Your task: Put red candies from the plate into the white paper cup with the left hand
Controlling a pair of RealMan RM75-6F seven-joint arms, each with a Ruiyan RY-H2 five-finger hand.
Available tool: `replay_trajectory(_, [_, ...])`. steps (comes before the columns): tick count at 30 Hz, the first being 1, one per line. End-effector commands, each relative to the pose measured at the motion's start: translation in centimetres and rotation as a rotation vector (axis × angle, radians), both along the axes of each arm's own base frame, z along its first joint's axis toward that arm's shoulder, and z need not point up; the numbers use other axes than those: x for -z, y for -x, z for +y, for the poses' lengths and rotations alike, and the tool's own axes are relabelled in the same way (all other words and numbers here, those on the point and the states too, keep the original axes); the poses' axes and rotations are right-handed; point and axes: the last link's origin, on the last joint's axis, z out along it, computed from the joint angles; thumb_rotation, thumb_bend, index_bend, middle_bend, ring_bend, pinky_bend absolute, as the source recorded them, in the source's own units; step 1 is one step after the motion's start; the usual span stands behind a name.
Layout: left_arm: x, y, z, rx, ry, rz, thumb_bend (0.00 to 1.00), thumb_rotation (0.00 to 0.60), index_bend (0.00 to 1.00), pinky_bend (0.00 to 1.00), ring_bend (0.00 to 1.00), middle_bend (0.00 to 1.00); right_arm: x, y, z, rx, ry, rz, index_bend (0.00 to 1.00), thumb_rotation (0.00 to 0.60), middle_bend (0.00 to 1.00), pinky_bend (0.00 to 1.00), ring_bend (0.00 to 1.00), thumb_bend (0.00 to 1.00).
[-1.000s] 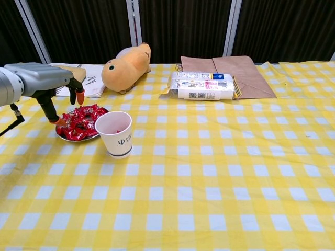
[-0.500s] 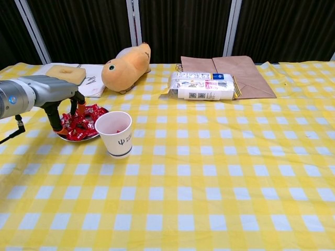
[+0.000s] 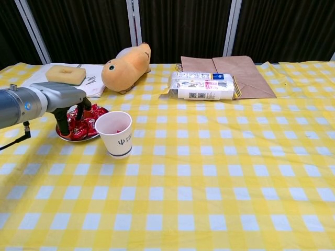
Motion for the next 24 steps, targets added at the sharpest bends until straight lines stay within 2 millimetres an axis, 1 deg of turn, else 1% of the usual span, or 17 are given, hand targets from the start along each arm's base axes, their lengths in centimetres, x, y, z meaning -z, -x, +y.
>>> replay_trajectory(1, [0.26,0.06,0.05,-0.005,0.002,0.003,0.25,0.600,0.38,0.88,0.92,0.38,-0.01,-0.01,0.01,0.000,0.001,-0.001,0.00,0.600,0.00,0.00,0.00,0.42])
replay_trajectory(6, [0.66,0.14,0.22,-0.004,-0.002,0.005,0.33,0.600,0.43,0.89,0.93,0.42,-0.01,0.01,-0.01,0.000,0.002,-0.001,0.00,0.600,0.00,0.00,0.00,0.42])
replay_trajectory(11, [0.83,0.10,0.34,0.006,-0.014,-0.005,0.40,0.600,0.48,0.89,0.94,0.48,0.00,0.02,-0.01,0.000,0.002,-0.001,0.00,0.600,0.00,0.00,0.00,0.42])
replay_trajectory(19, [0.67,0.09,0.56,0.012,-0.029,-0.021,0.42,0.600,0.49,0.89,0.94,0.50,-0.06,0.01,0.07,0.000,0.002,-0.002,0.00,0.600,0.00,0.00,0.00,0.42])
replay_trajectory(24, [-0.03,-0.14,0.84,0.017,-0.050,-0.041,0.42,0.600,0.50,0.89,0.94,0.51,0.03,0.01,-0.01,-0.001,0.002,0.000,0.00,0.600,0.00,0.00,0.00,0.42])
